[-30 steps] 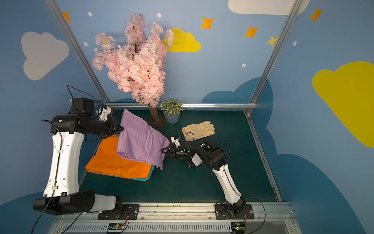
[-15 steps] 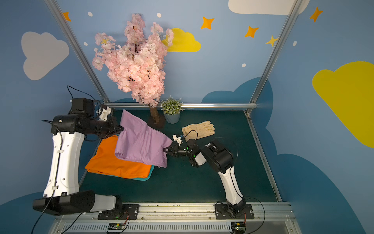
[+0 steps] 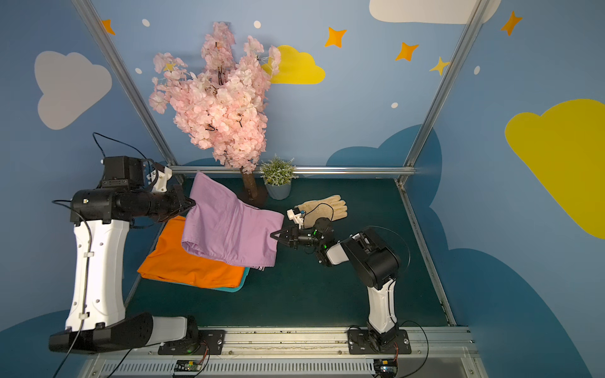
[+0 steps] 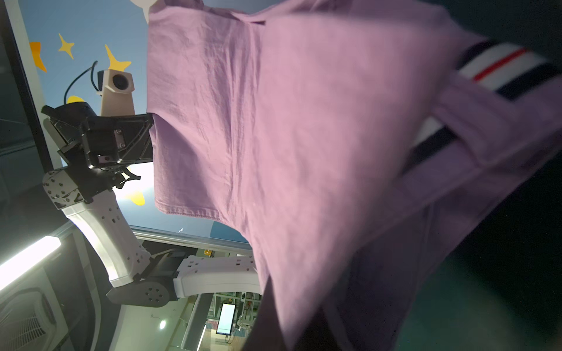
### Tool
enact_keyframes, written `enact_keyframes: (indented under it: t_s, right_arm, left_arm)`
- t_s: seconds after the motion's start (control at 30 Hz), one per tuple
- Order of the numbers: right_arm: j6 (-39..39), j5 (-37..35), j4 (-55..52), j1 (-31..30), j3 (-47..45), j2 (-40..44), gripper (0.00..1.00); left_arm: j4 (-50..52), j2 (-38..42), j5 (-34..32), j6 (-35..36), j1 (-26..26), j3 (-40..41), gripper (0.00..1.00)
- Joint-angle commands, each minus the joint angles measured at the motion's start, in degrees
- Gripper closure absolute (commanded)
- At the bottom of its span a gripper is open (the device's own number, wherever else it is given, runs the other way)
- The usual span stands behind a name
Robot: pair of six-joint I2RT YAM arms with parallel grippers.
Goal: Put the folded long pants in the basket
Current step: Move the basket to the center of the board.
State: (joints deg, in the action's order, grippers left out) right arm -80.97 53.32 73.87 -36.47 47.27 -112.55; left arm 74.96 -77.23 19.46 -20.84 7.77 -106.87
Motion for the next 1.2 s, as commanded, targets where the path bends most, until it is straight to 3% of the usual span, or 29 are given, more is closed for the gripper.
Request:
enact_keyframes:
  t_s: [0.0, 0.03, 0.1, 0.2, 0.37, 0.5, 0.7, 0.9, 1.0, 1.17]
  right_arm:
    - [5.0, 1.0, -6.9, -0.8, 0.0, 0.6, 1.0]
    - [5.6, 0.7, -7.2, -1.0, -0.1, 0.0, 1.0]
    - [5.8, -0.8, -7.5, -1.9, -0.2, -1.8, 0.68]
    - [5.0, -1.4, -4.9, -3.8, 1.1, -5.3, 0.45]
    - [3.6, -3.5, -1.9, -6.7, 1.8, -10.4, 0.3]
    - [-1.3, -5.8, 6.8, -8.3, 0.9, -14.3, 0.24]
    - [-2.8, -5.1, 6.8, -11.9, 6.3, -14.6, 0.24]
    - [-5.7, -6.5, 6.7, -12.4, 7.6, -12.7, 0.3]
    - [-8.7, -7.4, 6.8, -12.3, 7.5, -11.8, 0.38]
    - [-9.7, -7.4, 6.7, -12.3, 7.2, -8.8, 0.63]
  left_arm:
    - [-1.1, 1.0, -1.8, 0.4, 0.3, -1.2, 0.98]
    - [-0.9, 1.0, -1.9, 0.6, 0.3, -0.8, 0.98]
    - [-0.9, 1.1, -2.4, 1.3, 0.5, 0.2, 0.98]
    - [-0.2, 0.9, -4.9, 2.0, 0.9, 0.5, 0.98]
    - [0.0, 0.4, -5.7, 2.9, 2.0, 0.9, 0.98]
    - [-0.1, 0.5, -5.7, 3.5, 2.3, 2.2, 0.98]
    - [-0.5, 0.4, -4.5, 3.4, 2.3, 3.2, 0.98]
    - [-0.5, 0.7, -4.5, 3.7, 2.3, 4.0, 0.98]
    - [-0.8, 0.9, -4.3, 3.7, 2.3, 4.6, 0.98]
    - [-0.8, 1.1, -4.6, 3.8, 2.4, 4.7, 0.98]
